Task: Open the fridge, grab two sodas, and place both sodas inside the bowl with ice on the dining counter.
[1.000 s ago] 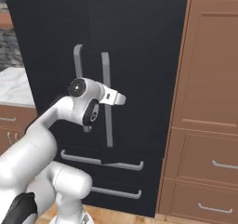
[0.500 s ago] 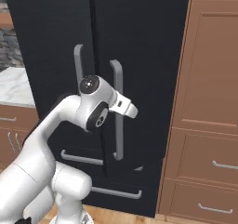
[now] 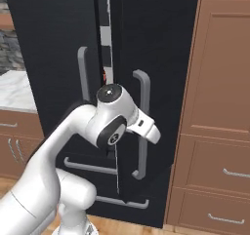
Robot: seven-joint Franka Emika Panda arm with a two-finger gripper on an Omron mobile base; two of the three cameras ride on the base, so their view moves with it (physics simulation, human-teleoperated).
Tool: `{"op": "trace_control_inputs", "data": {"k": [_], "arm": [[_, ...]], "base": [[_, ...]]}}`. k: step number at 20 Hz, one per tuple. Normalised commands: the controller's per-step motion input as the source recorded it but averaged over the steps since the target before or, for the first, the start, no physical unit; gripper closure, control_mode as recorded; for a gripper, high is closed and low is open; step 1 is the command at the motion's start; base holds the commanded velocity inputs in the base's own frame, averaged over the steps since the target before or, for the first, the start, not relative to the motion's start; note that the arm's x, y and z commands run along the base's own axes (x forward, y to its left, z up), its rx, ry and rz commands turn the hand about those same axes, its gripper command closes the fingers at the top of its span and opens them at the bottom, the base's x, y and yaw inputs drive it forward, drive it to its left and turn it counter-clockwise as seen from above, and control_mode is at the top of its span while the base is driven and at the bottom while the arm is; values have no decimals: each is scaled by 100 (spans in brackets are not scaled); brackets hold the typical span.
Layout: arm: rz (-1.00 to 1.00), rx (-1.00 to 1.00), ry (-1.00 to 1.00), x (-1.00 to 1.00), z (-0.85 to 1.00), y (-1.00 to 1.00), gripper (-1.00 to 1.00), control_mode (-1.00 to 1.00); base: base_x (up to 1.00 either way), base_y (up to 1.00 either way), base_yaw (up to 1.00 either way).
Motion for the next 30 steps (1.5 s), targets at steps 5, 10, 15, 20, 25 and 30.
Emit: {"op": "trace_control_inputs", "data": {"k": [5,10,15,20,25,30], "arm": [[-5,-1,5,-76,-5,5,-100,-100],[-2,-6,6,-59,-2,56,-100,-100],[0,-12,6,-16,1,97,-100,-100],[0,-12,5,13,20,100,-100,-100],[0,-9,1,56,50,82,-100,-100],[0,-9,5,62,75,57,-100,-100]], "base": [[0,0,0],[0,0,0],[0,0,0],[0,0,0],[0,0,0],[0,0,0]]}}
